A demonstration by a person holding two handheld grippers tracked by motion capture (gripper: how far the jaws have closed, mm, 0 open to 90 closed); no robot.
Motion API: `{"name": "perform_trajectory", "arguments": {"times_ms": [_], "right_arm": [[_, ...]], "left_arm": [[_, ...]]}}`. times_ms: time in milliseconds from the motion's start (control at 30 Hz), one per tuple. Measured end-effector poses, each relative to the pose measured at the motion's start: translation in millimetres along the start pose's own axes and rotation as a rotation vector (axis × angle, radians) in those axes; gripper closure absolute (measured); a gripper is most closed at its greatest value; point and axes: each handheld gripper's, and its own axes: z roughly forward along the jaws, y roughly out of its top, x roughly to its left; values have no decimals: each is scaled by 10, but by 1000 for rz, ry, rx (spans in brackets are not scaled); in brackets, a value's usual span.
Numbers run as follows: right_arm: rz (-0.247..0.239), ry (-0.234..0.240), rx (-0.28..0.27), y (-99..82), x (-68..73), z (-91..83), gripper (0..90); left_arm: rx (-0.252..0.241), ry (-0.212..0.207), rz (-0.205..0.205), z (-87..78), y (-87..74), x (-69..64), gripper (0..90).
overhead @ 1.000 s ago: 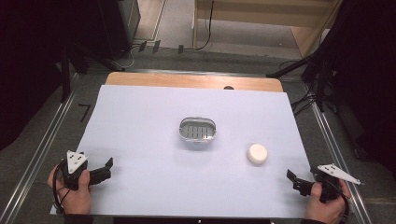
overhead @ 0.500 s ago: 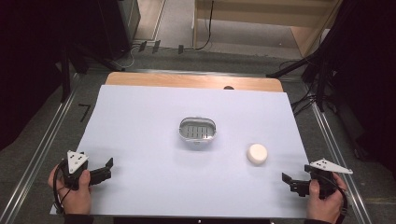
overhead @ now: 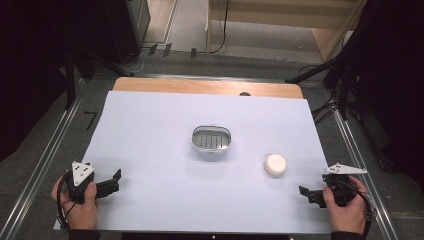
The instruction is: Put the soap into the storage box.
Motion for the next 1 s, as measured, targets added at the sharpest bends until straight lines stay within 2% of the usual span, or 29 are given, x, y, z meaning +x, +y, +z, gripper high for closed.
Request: {"name": "perform_trajectory", "arguments": {"times_ms": [100, 1000], "right_arm": [[-25, -3, 14, 36, 6, -20, 0], [-88, 32, 81, 398, 134, 69, 0]], "left_arm": [[-1, -1, 0, 1, 0, -3, 2], [-4, -3, -4, -1, -2, 2, 2]]}}
